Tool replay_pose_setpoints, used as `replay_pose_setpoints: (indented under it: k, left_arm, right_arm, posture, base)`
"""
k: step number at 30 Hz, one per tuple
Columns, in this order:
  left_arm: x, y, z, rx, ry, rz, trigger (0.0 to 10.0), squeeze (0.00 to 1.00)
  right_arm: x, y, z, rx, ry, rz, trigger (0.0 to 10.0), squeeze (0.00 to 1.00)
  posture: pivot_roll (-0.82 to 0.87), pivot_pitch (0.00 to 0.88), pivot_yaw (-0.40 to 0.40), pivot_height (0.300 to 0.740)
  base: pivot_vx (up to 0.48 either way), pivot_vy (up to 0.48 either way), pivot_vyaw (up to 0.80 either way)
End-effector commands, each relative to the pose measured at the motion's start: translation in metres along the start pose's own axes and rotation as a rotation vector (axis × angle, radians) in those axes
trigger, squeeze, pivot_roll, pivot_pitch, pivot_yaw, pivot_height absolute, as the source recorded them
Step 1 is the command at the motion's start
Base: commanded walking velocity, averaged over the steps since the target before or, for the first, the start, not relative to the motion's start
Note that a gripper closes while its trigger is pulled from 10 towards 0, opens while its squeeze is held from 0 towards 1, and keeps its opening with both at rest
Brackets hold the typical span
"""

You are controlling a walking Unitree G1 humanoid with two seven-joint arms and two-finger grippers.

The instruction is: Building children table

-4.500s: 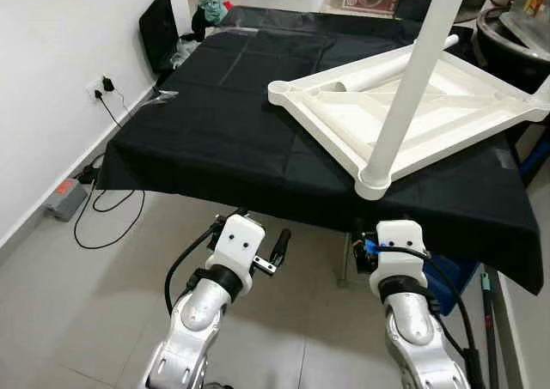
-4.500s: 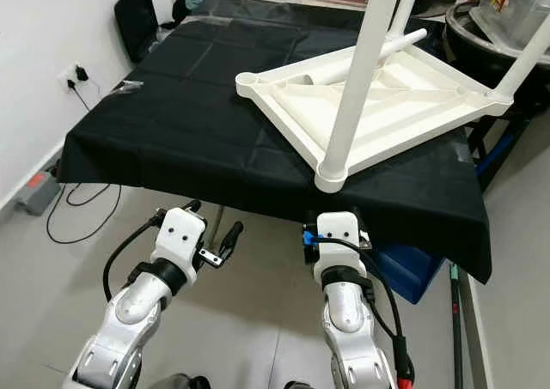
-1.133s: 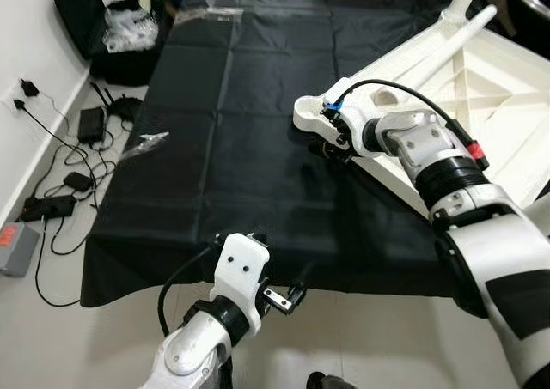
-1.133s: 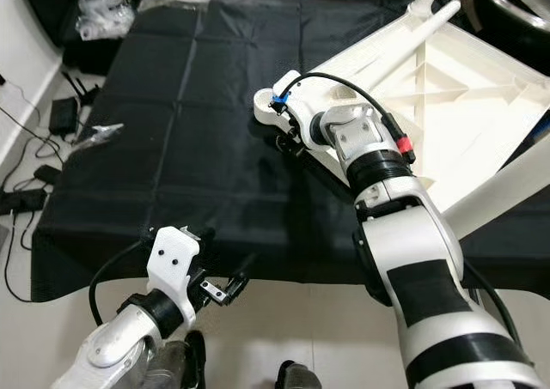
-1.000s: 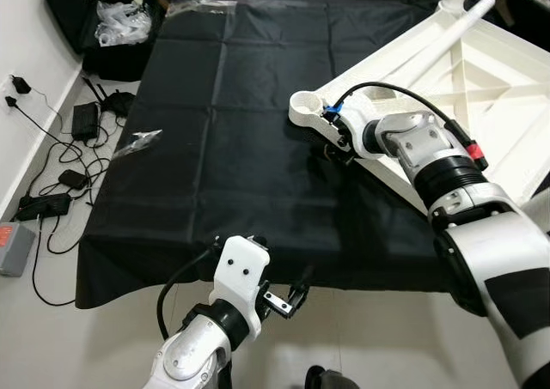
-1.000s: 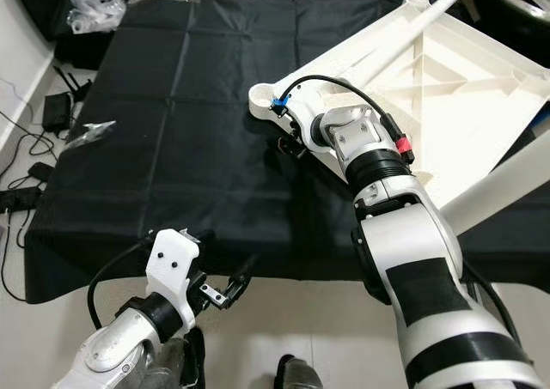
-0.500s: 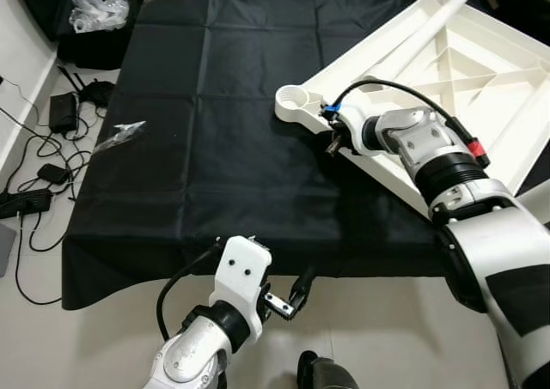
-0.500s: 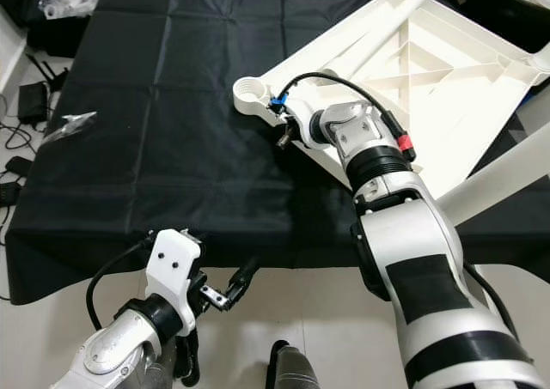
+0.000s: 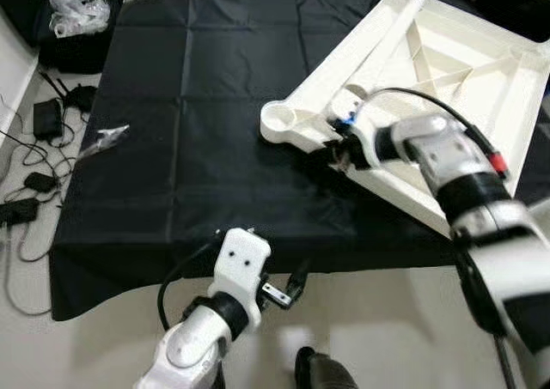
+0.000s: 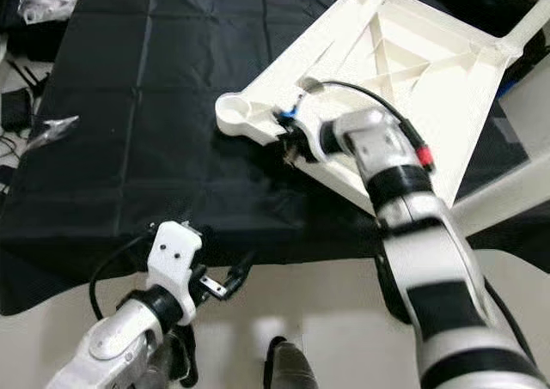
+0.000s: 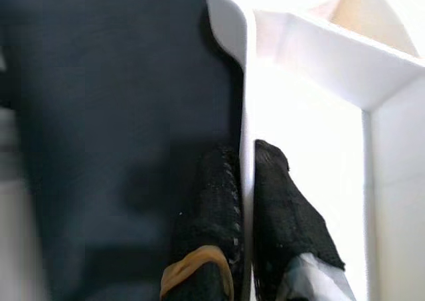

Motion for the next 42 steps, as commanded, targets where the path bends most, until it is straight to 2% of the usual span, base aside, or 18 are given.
replay_pose_setpoints:
  k: [1, 8, 10, 13, 14, 18, 23, 26, 28, 32, 36, 42]
  left_arm:
    - [0.0, 0.001, -0.008, 0.025, 0.009, -0.008, 10.0, 0.0]
    - [0.003, -0.002, -0.009, 0.027, 0.0, -0.006, 10.0, 0.0]
    - [0.004, -0.002, -0.01, 0.028, -0.005, -0.008, 10.0, 0.0]
    - [0.005, -0.004, -0.01, 0.029, -0.008, -0.011, 10.0, 0.0]
    - [0.005, -0.004, -0.01, 0.029, -0.008, -0.011, 10.0, 0.0]
    - [0.006, -0.004, -0.009, 0.02, -0.012, -0.006, 10.0, 0.0]
    - [0.005, -0.004, -0.009, 0.021, -0.016, -0.003, 10.0, 0.0]
    - [0.005, -0.004, -0.009, 0.02, -0.014, -0.002, 10.0, 0.0]
    - [0.005, -0.004, -0.008, 0.017, -0.015, -0.004, 10.0, 0.0]
    - [0.004, -0.004, -0.007, 0.012, -0.015, -0.009, 10.0, 0.0]
    - [0.003, -0.004, -0.007, 0.011, -0.016, -0.006, 10.0, 0.0]
    - [0.004, -0.004, -0.007, 0.009, -0.013, 0.002, 10.0, 0.0]
  right_arm:
    - [0.031, -0.011, 0.042, -0.168, 0.143, 0.221, 0.0, 0.0]
    - [0.036, -0.01, 0.039, -0.219, 0.127, 0.175, 0.0, 0.0]
    - [0.042, -0.011, 0.042, -0.253, 0.15, 0.177, 0.0, 0.0]
    - [0.058, -0.015, 0.05, -0.308, 0.183, 0.221, 0.0, 0.0]
    - [0.058, -0.015, 0.05, -0.308, 0.183, 0.221, 0.0, 0.0]
    - [0.061, -0.033, 0.044, -0.249, 0.236, 0.181, 0.0, 0.0]
    - [0.063, -0.041, 0.044, -0.234, 0.311, 0.199, 0.0, 0.0]
    - [0.065, -0.046, 0.05, -0.252, 0.336, 0.202, 0.0, 0.0]
    - [0.071, -0.054, 0.066, -0.315, 0.341, 0.225, 0.0, 0.0]
    - [0.078, -0.064, 0.079, -0.372, 0.398, 0.237, 0.0, 0.0]
    - [0.081, -0.075, 0.09, -0.417, 0.414, 0.233, 0.0, 0.0]
    - [0.081, -0.078, 0.093, -0.429, 0.44, 0.232, 0.0, 0.0]
  posture:
    - [0.12, 0.301, -0.058, 0.74]
    - [0.12, 0.292, -0.044, 0.74]
    - [0.12, 0.289, -0.039, 0.74]
    - [0.12, 0.284, -0.04, 0.74]
    - [0.12, 0.284, -0.04, 0.74]
    - [0.13, 0.285, -0.042, 0.74]
    - [0.13, 0.289, -0.046, 0.74]
    - [0.13, 0.291, -0.049, 0.74]
    - [0.12, 0.293, -0.048, 0.74]
    - [0.13, 0.293, -0.054, 0.74]
    - [0.14, 0.293, -0.058, 0.74]
    - [0.14, 0.294, -0.06, 0.74]
  base:
    - [0.0, 0.0, 0.0]
    - [0.0, 0.0, 0.0]
    - [0.0, 0.0, 0.0]
    - [0.0, 0.0, 0.0]
    - [0.0, 0.0, 0.0]
    - [0.0, 0.0, 0.0]
    - [0.0, 0.0, 0.0]
    - [0.0, 0.0, 0.0]
    - [0.0, 0.0, 0.0]
    - [0.0, 0.0, 0.0]
    - [0.0, 0.0, 0.0]
    - [0.0, 0.0, 0.0]
Point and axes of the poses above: a point about 5 cm out from each wrist's last joint towards the gripper, its own y axis pointing back from the gripper into the wrist, its own z axis along the axis of the wrist's last joint, x = y × z, the point moved 3 cm from there along -y, pointing out of the wrist towards the gripper, and after that the axes turned 4 degrees about y, right-handed, at the moved point
